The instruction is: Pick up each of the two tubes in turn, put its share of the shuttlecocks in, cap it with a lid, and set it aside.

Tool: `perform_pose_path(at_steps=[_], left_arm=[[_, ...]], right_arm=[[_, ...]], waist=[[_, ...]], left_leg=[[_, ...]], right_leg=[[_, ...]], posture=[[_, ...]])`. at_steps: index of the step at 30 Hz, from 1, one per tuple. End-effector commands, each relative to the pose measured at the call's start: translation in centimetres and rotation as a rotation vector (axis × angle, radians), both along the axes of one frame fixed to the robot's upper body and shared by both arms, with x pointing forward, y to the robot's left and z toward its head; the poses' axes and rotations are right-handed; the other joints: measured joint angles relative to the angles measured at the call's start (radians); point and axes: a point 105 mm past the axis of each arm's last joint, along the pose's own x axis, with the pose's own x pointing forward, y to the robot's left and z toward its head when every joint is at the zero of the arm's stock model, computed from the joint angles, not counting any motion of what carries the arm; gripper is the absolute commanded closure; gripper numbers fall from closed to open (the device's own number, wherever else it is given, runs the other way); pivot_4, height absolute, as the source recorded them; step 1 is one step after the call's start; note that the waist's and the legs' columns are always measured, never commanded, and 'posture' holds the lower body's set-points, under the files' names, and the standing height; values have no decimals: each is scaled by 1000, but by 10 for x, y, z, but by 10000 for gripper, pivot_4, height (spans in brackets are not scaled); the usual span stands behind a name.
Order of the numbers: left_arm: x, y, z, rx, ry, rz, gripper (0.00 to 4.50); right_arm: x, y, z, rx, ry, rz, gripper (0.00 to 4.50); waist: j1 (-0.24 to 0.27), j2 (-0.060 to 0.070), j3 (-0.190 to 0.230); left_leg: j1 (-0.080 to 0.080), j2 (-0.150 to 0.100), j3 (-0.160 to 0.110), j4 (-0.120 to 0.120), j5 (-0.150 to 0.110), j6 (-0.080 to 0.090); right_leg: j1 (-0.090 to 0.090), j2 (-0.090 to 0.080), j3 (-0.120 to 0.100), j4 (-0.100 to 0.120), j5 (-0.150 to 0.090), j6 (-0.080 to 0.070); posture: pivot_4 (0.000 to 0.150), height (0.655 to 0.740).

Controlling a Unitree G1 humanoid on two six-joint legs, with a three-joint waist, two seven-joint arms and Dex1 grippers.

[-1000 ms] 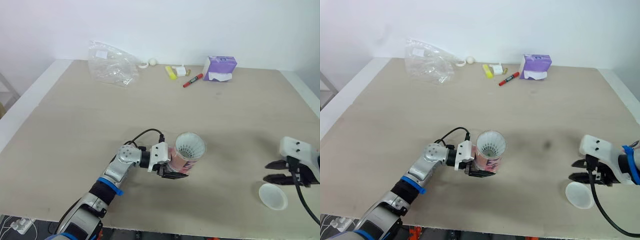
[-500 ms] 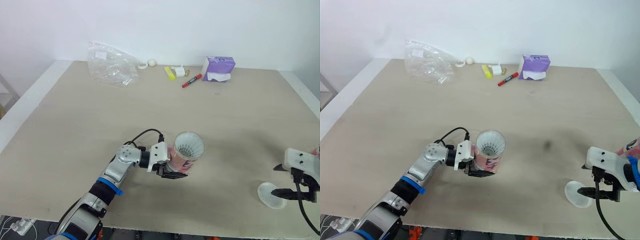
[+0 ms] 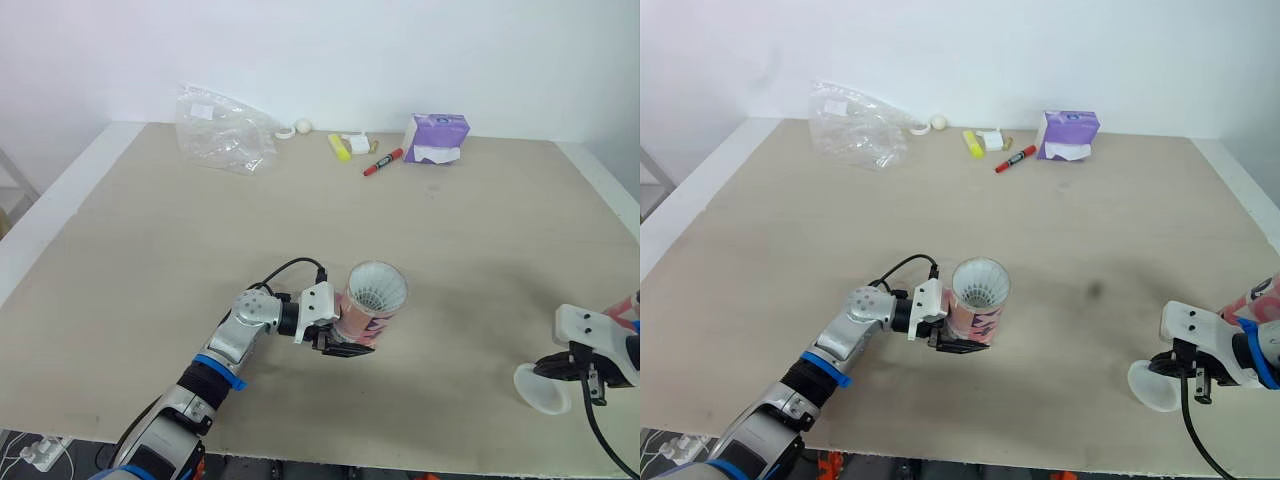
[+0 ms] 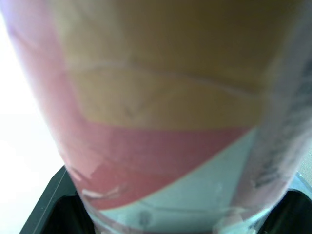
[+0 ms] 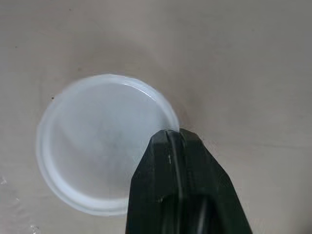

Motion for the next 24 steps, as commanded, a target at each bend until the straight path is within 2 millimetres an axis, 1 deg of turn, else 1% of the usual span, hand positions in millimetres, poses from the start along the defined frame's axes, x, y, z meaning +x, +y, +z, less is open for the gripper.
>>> perform_pose_path(at_steps=[1,3,6,8,10,12,13,14,17,20,22,24], left_arm=[[0,2,-5,27,3,2,12746],[1,2,-5,30,3,3,12746],[2,2,-6,39,0,6,12746],[3,4,-7,46,0,9,12746],[4,5,-8,54,0,11,12746],[5,5,-8,57,3,14,12746],[6,5,-8,58,3,16,12746],[7,5,-8,59,4,18,12746],[8,5,-9,60,7,23,12746],[8,6,-10,64,11,29,12746],[8,5,-10,66,12,29,12746],[7,5,-11,67,14,30,12746]], right_arm=[[5,4,5,24,-55,10,44109],[8,13,14,43,-90,47,44109],[26,44,57,66,-235,180,44109],[36,73,90,87,-340,287,44109],[40,104,118,121,-420,398,44109],[40,131,137,162,-467,485,44109],[40,143,144,179,-486,523,44109],[40,156,151,191,-504,576,44109],[41,184,164,216,-541,682,44109],[46,203,169,233,-549,742,44109],[49,210,169,237,-548,760,44109],[52,218,165,233,-535,794,44109]], waist=[[0,0,0],[0,0,0],[-5,3,1],[-7,4,1],[-8,7,3],[-8,9,2],[-4,7,2],[-4,2,2],[-4,1,2],[-2,1,3],[-1,1,3],[-3,1,2]], left_leg=[[1,0,0,0,0,0],[1,1,0,0,0,0],[2,1,1,0,0,0],[3,1,3,0,0,0],[4,1,4,1,1,1],[5,2,3,1,2,0],[5,3,3,1,2,0],[4,4,1,0,2,0],[4,5,1,1,2,-2],[2,4,1,1,2,-2],[0,4,2,1,2,-2],[0,3,3,1,2,-2]], right_leg=[[1,0,0,0,0,0],[1,1,0,0,0,-1],[1,1,1,0,1,-1],[1,1,2,0,3,-1],[2,1,2,0,4,0],[2,2,2,0,4,1],[2,3,1,0,3,0],[2,4,0,0,3,-1],[2,5,1,0,4,-5],[0,3,0,0,4,-5],[-1,1,0,0,5,-5],[-2,0,-1,0,5,-5]], posture=[[1500,7400],[1500,7400],[1500,7400],[1500,7400],[1500,7400],[1500,7400],[1500,7400],[1500,7400],[1500,7400],[1500,7400],[1500,7400],[1500,7400]])
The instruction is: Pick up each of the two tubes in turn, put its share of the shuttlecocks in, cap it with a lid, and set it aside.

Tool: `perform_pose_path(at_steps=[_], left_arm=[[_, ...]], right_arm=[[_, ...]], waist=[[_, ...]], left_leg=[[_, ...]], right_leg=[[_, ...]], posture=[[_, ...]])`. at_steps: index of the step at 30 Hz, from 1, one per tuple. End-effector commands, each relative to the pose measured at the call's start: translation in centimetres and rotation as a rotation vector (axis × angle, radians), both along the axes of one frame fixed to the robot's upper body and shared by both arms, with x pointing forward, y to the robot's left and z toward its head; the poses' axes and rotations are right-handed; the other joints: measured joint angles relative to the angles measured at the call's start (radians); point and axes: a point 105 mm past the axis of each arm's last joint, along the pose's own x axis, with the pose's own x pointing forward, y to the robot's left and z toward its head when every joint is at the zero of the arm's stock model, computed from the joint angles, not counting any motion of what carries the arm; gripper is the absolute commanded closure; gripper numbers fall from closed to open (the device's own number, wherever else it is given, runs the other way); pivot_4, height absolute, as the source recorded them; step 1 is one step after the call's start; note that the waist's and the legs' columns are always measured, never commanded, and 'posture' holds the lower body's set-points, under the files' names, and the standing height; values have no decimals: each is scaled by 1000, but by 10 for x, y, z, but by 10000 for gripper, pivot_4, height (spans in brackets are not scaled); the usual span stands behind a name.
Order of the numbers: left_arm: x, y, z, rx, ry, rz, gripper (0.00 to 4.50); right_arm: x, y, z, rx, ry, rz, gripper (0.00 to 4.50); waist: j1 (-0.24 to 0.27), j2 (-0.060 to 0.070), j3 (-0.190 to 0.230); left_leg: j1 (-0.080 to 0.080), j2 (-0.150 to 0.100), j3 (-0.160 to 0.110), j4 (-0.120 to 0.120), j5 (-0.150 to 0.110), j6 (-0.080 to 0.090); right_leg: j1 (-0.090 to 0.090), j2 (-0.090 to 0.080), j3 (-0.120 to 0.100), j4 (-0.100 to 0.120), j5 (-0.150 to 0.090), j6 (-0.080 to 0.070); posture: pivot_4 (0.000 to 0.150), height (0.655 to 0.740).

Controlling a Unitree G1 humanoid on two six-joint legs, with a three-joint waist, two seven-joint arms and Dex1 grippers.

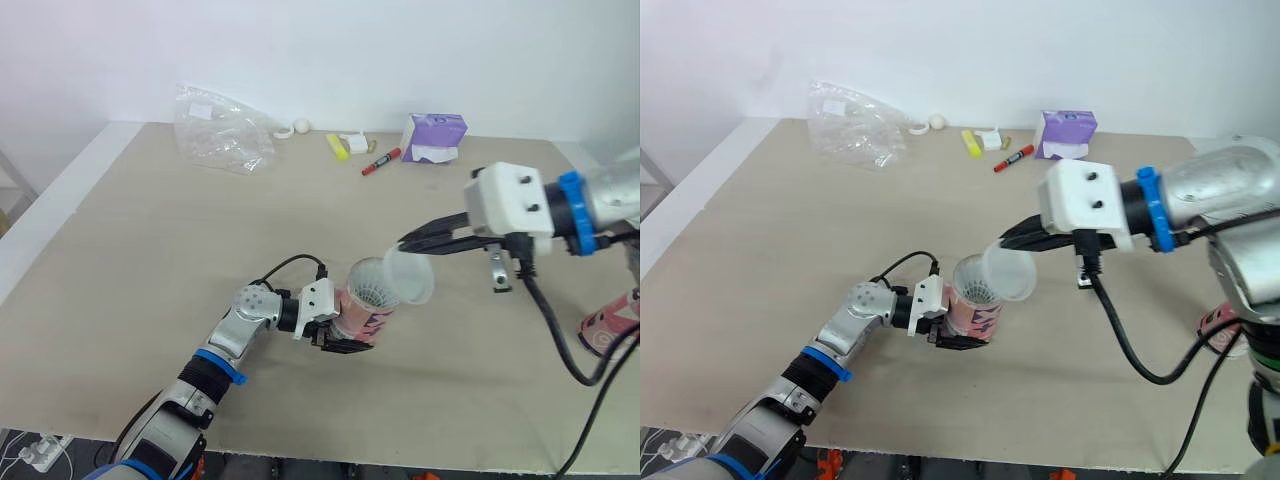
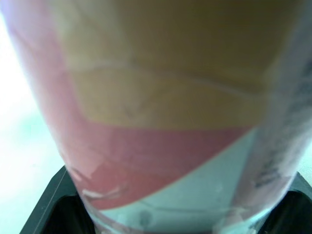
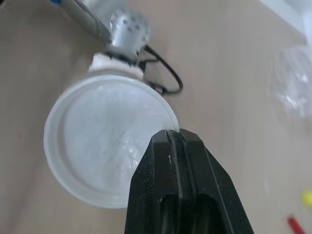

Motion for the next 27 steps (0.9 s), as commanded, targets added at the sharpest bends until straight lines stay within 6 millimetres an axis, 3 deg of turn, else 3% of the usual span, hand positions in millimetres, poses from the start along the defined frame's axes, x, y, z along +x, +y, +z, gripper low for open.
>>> perform_pose_path(at_steps=[1,8,19,27], left_arm=[[1,5,-12,48,22,31,12746],[0,7,-14,50,26,40,12746],[2,9,-16,57,28,54,12746],[2,9,-17,60,29,55,12746]], right_arm=[[6,11,1,-28,-36,35,44109],[12,16,-2,-51,-46,61,44109],[2,25,-3,-40,-44,107,44109],[5,19,-6,-75,-62,91,44109]], waist=[[-2,0,0],[-2,0,0],[-2,0,0],[-2,1,0]], left_leg=[[0,0,1,0,0,0],[0,0,2,1,1,1],[0,0,3,1,1,1],[0,0,3,1,1,1]], right_leg=[[0,0,0,0,0,0],[-1,-1,0,1,2,0],[-1,-1,0,1,3,0],[-1,-1,0,1,3,0]], posture=[[1500,7400],[1500,7400],[1500,7400],[1500,7400]])
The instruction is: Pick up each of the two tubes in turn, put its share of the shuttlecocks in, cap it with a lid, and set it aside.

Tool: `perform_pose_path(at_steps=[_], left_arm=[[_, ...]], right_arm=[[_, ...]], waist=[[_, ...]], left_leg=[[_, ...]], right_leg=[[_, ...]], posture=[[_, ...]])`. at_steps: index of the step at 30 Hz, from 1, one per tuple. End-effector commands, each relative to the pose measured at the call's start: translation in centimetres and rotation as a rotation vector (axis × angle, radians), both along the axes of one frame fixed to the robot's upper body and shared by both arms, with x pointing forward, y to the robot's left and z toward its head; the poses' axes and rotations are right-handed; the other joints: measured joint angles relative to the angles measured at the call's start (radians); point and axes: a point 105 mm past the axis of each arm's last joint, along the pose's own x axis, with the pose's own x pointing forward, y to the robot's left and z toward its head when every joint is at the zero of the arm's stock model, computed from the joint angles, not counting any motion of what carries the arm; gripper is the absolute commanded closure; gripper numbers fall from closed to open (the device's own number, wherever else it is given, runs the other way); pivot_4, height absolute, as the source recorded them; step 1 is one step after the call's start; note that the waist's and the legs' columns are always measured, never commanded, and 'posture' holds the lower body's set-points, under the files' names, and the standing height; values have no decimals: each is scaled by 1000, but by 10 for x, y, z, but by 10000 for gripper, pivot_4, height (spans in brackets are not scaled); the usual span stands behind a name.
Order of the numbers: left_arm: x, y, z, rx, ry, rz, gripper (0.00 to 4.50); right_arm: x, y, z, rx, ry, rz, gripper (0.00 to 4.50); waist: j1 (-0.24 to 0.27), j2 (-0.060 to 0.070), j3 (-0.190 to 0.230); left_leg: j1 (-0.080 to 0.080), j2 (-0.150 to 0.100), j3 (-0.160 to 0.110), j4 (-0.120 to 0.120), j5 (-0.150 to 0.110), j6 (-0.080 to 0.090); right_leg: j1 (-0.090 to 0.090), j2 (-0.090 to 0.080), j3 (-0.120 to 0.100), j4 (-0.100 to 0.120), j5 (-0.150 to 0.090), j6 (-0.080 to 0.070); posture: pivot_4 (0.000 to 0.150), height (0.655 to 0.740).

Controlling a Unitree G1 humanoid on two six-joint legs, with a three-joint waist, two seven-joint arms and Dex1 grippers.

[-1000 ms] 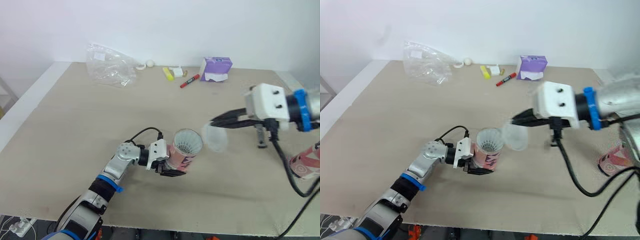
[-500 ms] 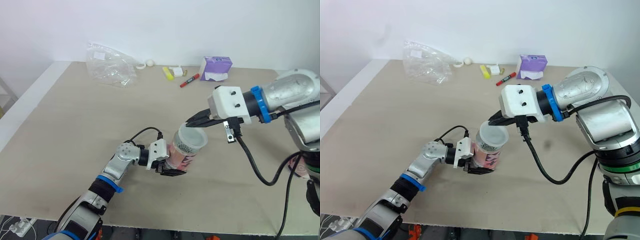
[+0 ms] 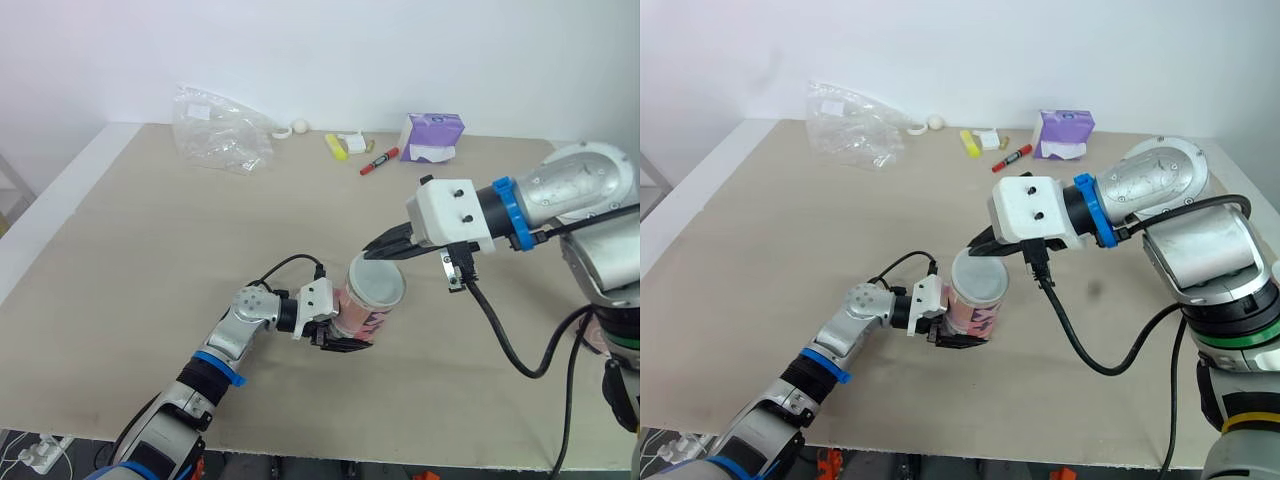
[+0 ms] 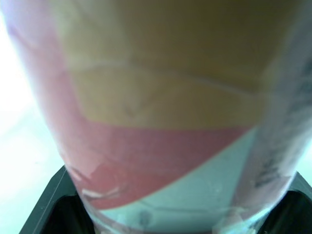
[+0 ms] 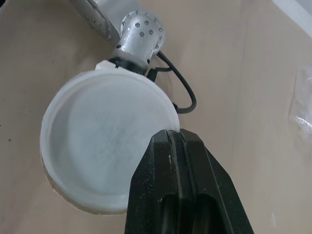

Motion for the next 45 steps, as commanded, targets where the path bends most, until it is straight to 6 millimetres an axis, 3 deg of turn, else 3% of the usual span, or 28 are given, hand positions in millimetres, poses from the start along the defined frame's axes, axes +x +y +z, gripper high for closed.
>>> perform_pose_path(at_steps=[1,15,33,45], left_arm=[[1,7,-16,65,29,29,12746],[3,9,-18,74,39,36,12746],[4,9,-19,77,46,44,12746],[3,8,-19,76,51,42,12746]], right_arm=[[-3,-4,9,-12,-53,8,44109],[-11,0,33,-11,-65,9,44109],[0,-8,7,-73,-37,-15,44109],[0,-1,6,-60,-59,15,44109]], waist=[[0,0,0],[0,0,0],[0,0,0],[0,0,0]], left_leg=[[0,0,0,0,0,0],[0,0,0,0,0,0],[0,0,0,0,0,0],[0,0,0,0,0,0]], right_leg=[[0,0,0,0,0,0],[0,0,0,0,0,0],[0,0,0,0,0,0],[0,0,0,0,0,0]], posture=[[1500,7400],[1500,7400],[1500,7400],[1500,7400]])
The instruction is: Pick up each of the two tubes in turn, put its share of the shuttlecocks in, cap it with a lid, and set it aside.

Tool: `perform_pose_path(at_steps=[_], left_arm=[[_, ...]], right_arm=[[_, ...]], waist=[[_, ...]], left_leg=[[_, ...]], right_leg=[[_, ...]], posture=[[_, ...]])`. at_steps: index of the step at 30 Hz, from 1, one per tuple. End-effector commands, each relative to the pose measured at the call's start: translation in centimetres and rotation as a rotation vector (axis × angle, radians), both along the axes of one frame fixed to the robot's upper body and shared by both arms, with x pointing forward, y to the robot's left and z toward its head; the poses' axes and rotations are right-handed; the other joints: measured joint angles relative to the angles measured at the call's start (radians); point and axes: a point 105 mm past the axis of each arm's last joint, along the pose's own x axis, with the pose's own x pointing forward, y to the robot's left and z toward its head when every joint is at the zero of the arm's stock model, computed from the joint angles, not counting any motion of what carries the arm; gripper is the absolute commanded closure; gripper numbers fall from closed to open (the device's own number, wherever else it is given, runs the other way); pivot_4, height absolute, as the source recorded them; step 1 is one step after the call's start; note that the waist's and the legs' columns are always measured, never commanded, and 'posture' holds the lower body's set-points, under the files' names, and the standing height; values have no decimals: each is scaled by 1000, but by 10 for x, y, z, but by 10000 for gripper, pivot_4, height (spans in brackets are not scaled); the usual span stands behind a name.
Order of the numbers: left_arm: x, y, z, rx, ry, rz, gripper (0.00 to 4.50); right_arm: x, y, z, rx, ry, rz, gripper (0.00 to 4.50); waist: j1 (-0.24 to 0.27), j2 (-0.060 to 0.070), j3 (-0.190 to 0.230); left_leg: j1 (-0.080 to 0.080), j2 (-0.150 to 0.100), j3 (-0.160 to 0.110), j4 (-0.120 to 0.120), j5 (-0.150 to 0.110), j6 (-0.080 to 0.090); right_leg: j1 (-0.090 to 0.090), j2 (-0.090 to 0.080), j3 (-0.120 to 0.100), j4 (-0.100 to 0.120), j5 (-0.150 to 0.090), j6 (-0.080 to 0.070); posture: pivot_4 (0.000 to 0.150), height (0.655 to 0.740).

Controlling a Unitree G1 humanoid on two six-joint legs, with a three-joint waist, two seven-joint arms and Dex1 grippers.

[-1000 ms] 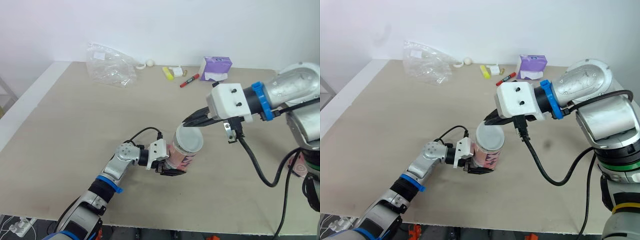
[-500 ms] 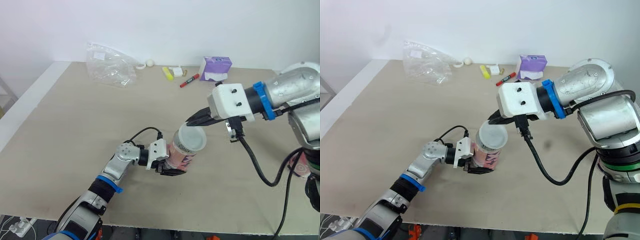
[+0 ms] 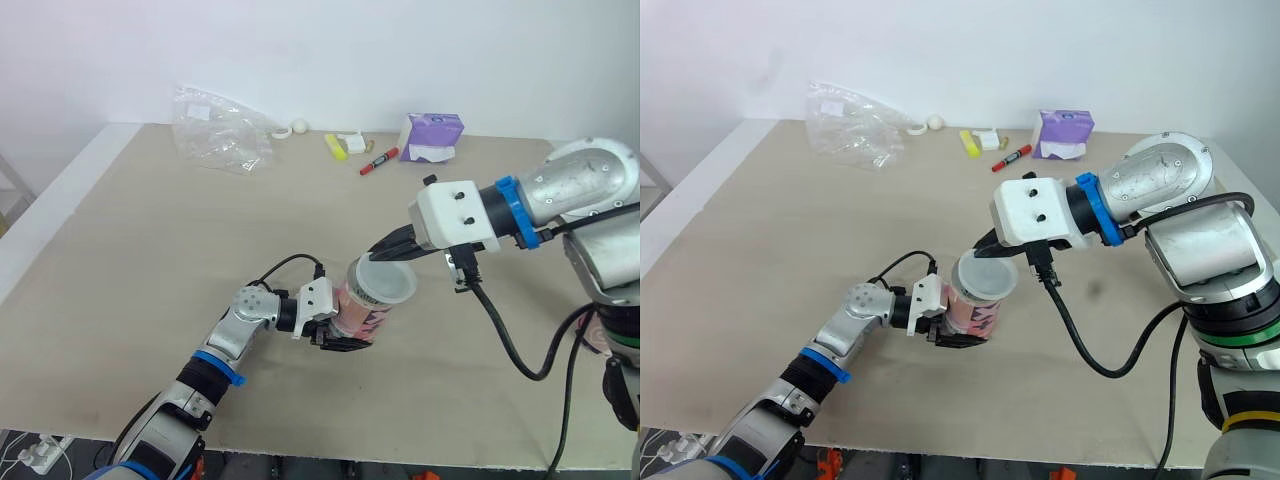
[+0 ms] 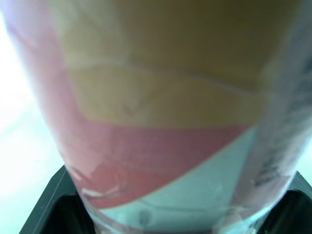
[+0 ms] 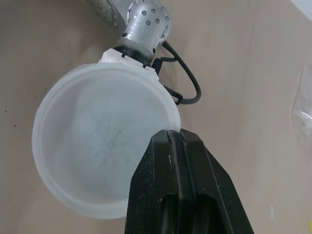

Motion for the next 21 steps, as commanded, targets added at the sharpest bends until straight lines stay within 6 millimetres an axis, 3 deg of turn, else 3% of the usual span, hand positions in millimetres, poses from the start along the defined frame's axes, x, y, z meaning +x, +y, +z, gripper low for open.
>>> perform_pose_path(at_steps=[1,21], left_arm=[[2,8,-18,73,44,37,12746],[0,7,-20,75,51,37,12746]], right_arm=[[0,3,5,-13,-40,20,44109],[6,2,2,-36,-58,23,44109]], waist=[[0,0,0],[0,0,0]], left_leg=[[0,0,0,0,0,0],[0,0,0,0,0,0]], right_leg=[[0,0,0,0,0,0],[0,0,0,0,0,0]], posture=[[1500,7400],[1500,7400]])
